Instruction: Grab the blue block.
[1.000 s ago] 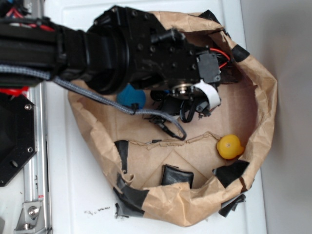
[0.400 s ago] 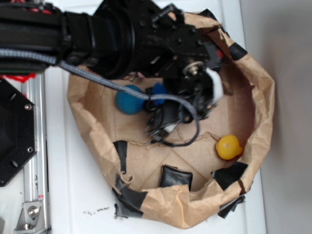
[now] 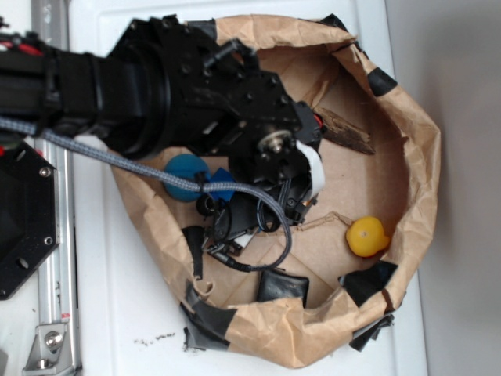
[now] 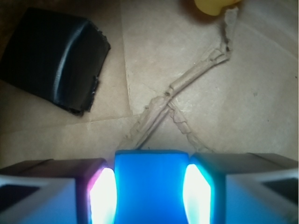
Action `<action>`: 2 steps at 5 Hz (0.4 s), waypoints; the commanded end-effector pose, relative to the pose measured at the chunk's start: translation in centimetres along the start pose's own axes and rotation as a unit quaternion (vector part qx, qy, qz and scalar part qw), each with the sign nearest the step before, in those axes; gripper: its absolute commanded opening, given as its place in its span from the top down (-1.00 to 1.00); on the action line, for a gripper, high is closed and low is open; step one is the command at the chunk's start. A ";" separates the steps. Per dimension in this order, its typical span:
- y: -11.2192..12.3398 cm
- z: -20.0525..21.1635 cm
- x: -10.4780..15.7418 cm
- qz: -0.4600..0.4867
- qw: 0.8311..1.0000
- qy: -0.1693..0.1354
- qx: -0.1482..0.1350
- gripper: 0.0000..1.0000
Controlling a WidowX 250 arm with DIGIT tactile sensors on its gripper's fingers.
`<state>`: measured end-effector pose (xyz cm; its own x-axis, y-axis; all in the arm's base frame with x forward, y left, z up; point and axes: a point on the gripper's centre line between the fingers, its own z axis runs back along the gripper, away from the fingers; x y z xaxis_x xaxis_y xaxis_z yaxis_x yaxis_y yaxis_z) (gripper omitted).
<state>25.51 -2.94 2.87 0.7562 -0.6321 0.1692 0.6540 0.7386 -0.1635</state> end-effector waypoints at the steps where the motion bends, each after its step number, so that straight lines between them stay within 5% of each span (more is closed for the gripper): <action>1: 0.5 0.5 1.1 0.024 0.998 -0.017 0.052 1.00; 2: 1.4 -0.2 1.1 0.044 0.997 0.004 0.056 -1.00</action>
<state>26.65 -1.72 1.93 0.8207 -0.5570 0.1275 0.5684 0.8185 -0.0834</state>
